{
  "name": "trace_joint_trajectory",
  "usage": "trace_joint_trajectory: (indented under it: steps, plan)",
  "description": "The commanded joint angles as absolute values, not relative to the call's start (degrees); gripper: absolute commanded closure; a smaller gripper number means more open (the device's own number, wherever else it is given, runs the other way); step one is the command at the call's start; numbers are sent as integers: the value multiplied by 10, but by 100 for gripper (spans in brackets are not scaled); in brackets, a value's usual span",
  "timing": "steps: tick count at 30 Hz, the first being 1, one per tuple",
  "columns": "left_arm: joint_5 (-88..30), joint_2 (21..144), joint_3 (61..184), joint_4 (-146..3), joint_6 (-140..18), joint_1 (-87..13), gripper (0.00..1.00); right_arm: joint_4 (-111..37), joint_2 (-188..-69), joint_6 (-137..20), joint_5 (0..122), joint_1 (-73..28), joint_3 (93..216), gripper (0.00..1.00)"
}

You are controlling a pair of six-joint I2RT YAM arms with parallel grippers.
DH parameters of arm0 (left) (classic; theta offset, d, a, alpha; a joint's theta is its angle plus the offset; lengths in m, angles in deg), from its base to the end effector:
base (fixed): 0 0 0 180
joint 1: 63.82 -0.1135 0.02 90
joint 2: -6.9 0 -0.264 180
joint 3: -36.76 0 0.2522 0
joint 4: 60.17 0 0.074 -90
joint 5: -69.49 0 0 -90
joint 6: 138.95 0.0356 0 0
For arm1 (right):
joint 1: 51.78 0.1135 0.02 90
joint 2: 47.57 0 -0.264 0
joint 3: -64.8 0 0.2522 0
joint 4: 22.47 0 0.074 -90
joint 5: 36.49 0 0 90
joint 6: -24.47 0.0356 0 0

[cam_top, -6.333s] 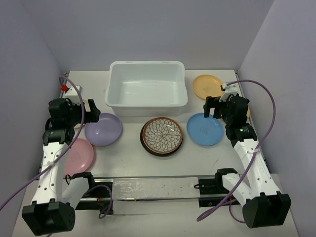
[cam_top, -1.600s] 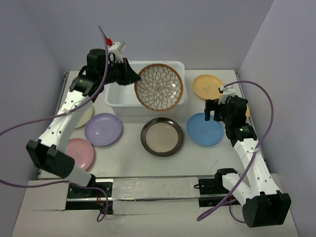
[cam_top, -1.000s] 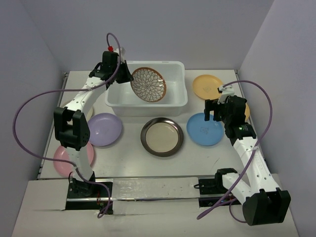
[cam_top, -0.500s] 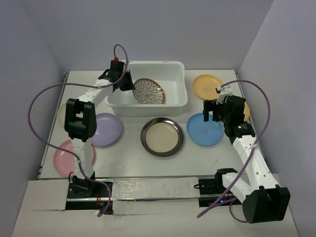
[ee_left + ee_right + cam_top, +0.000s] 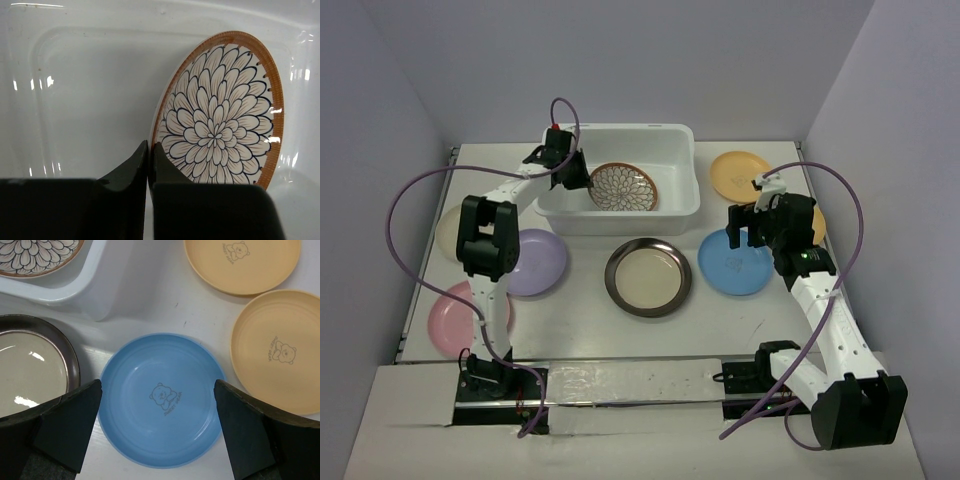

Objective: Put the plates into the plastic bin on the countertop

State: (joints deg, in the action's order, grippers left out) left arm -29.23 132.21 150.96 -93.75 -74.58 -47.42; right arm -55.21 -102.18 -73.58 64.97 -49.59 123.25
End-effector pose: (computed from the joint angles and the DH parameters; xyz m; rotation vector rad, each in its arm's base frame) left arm 0.4759 -0.1457 0.2035 -0.1171 2.4011 -0.5307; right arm 0.2136 0.0152 0.2930 -0.3059 2.0446 0.1445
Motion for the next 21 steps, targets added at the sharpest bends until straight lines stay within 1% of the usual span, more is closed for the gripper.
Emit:
trace_joint_trajectory:
  steps: [1,3,4,6,10,15,17,18,19,20,21]
  plan:
    - [-254,1331,1529,-916,-741,-473,86,-555,-1027,-742,659,-498,1260,0]
    - [-236,1334,1532,-922,-737,-473,78,-556,-1029,-742,665,-498,1261,0]
    - [-230,1334,1534,-922,-737,-472,77,-557,-1029,-742,665,-498,1262,0]
    - [-218,1338,1543,-929,-736,-470,70,-557,-1033,-740,670,-498,1265,0]
    - [-214,1342,1557,-939,-730,-469,61,-556,-1033,-731,667,-498,1269,0]
    - [-215,1326,1580,-949,-719,-469,45,-568,-1031,-723,674,-498,1288,0]
    - [-228,1305,1591,-950,-715,-469,29,-579,-1028,-717,674,-498,1299,0]
    - [-228,1286,1594,-950,-714,-469,19,-582,-1025,-716,675,-498,1303,0]
    - [-231,1285,1598,-950,-713,-469,19,-587,-1025,-715,675,-498,1307,0]
    - [-236,1262,1603,-952,-710,-469,14,-591,-1021,-714,676,-498,1310,0]
    - [-242,1253,1609,-955,-708,-469,13,-599,-1019,-714,674,-498,1312,0]
